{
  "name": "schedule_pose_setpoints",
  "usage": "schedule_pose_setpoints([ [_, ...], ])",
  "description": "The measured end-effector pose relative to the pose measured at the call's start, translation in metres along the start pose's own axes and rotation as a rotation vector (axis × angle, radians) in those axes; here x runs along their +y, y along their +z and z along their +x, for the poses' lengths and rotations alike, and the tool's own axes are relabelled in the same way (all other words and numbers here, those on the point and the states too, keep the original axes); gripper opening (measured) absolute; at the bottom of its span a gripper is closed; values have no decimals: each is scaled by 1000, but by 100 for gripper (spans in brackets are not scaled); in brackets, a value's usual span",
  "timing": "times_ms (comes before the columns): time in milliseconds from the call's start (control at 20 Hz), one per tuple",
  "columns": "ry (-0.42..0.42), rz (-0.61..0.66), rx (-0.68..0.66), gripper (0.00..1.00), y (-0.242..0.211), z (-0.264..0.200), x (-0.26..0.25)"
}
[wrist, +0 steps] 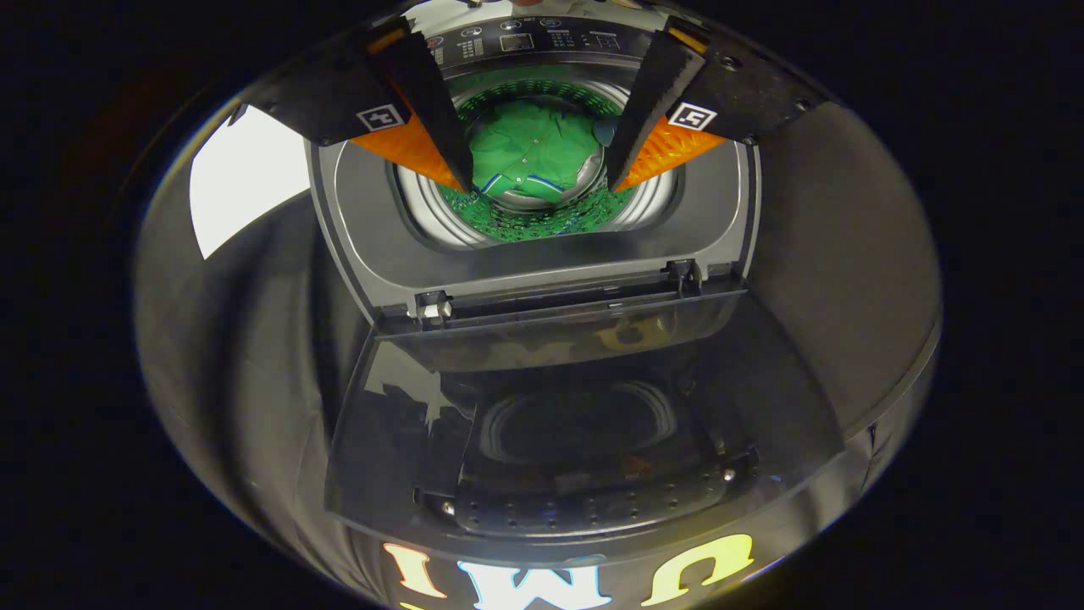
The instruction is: Put the clothes into the washing machine and then close the washing machine lid.
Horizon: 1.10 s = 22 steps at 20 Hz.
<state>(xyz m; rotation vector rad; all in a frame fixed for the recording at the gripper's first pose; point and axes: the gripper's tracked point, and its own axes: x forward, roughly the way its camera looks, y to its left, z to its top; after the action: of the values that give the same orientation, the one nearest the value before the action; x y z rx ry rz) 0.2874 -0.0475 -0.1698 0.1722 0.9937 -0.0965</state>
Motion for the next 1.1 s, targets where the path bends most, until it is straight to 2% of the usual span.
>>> schedule_pose_setpoints([
  [1100, 53, -50, -358, 97, 153, -122, 35],
])
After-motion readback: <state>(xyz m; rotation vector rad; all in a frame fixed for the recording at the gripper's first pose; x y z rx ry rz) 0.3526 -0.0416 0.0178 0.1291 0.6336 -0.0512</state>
